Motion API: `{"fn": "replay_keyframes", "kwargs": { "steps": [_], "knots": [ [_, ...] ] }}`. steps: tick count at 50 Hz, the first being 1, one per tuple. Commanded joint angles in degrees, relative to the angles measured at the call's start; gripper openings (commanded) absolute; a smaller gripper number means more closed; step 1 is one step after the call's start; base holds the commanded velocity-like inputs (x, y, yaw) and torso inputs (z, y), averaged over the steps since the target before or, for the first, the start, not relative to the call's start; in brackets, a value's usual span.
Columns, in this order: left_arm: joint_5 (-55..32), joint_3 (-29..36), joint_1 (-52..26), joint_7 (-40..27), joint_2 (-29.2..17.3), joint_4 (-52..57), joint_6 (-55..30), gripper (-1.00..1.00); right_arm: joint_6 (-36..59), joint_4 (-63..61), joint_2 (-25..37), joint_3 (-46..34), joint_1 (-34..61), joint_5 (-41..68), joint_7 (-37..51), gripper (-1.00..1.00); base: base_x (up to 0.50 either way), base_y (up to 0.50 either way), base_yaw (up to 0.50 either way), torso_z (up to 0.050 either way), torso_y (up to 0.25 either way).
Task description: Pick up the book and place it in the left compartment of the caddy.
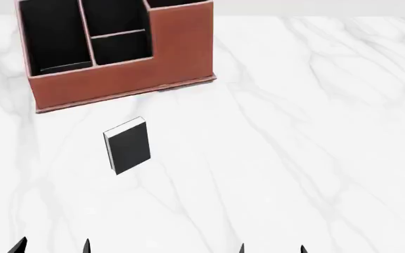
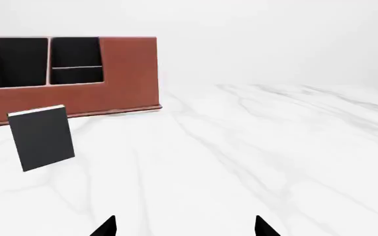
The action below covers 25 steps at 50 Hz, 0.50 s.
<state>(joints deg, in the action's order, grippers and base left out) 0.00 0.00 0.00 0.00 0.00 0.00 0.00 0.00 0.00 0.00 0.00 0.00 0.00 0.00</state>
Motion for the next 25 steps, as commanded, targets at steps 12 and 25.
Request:
{"fn": "replay_keyframes", "kwargs": {
  "steps": [12,25],
  "knots": [
    [-2.42,0.62,-1.59,-3.32,-3.08,-1.14,4.13,1.00,-0.61,-3.43,2.53,-1.79,-0.85,1.75,6.54,1.00,0.00,0.00,0.12,0.000,0.000],
    [-3.70,1.48,-0.19,-5.10,-4.13,1.75,4.04,1.00,-0.51,-5.37,3.79,-3.37,-1.65,2.23,8.73,1.00,0.00,0.00,0.50,0.000,0.000]
  ]
}}
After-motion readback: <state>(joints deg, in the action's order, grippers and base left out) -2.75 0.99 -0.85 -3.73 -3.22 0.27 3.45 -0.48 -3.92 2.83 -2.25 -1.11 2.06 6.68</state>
